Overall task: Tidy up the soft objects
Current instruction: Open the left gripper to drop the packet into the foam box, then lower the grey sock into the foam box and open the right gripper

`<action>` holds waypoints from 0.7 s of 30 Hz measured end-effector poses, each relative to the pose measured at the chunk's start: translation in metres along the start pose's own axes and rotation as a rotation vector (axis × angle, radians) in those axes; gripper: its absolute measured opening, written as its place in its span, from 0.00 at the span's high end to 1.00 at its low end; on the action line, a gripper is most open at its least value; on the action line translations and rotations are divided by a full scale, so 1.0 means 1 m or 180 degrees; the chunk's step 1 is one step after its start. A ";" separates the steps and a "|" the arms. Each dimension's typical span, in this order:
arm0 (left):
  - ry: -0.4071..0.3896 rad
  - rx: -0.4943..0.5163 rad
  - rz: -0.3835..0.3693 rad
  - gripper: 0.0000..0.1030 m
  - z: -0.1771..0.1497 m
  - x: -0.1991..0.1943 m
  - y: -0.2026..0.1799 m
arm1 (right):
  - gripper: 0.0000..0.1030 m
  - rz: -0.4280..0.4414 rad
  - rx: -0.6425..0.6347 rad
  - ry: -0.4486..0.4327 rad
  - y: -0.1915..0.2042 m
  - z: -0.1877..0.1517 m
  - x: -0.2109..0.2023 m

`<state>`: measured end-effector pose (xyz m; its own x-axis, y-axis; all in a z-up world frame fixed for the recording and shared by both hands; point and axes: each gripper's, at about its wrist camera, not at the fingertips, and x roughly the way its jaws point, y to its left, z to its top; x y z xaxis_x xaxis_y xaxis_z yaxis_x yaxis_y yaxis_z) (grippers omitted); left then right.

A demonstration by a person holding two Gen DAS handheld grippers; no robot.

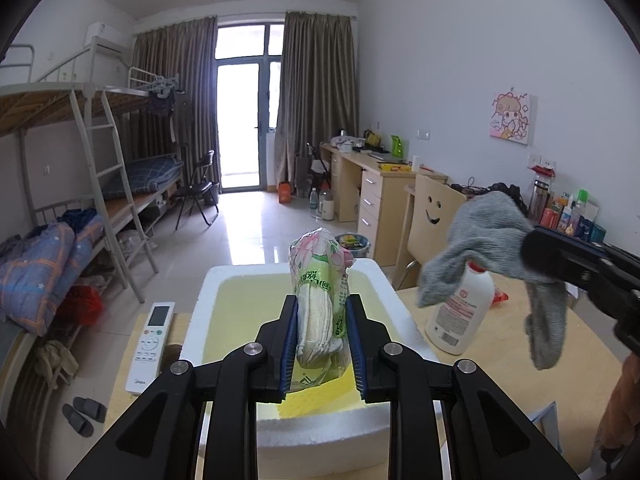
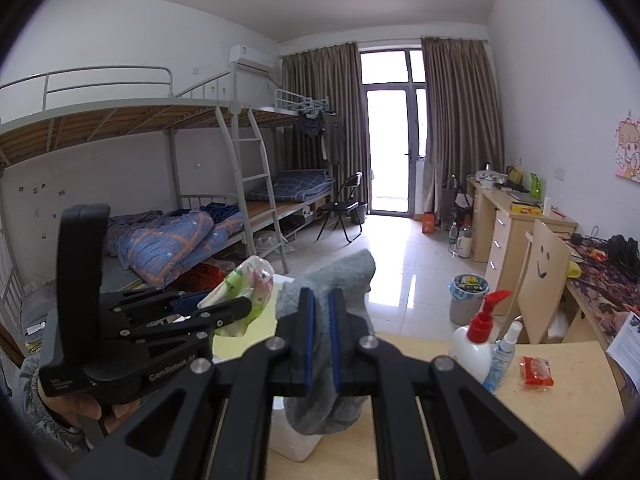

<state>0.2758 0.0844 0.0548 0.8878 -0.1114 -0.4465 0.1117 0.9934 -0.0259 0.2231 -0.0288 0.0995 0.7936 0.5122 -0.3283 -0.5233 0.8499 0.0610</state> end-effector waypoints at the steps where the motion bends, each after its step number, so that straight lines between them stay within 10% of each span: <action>1: -0.0005 -0.0004 0.0018 0.70 0.000 0.002 0.000 | 0.90 -0.0009 0.0006 -0.0002 -0.001 0.000 0.000; 9: -0.0030 -0.0074 0.0109 0.15 0.002 0.005 0.008 | 0.90 -0.0072 0.0044 -0.0013 -0.001 0.003 -0.001; 21: -0.0173 -0.0175 0.0482 0.03 0.000 -0.022 0.025 | 0.90 0.0036 0.0022 0.0009 0.005 0.002 0.006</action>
<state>0.2589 0.1117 0.0636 0.9156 0.0400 -0.4002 -0.0487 0.9987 -0.0116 0.2259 -0.0210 0.1001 0.7867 0.5215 -0.3304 -0.5301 0.8449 0.0714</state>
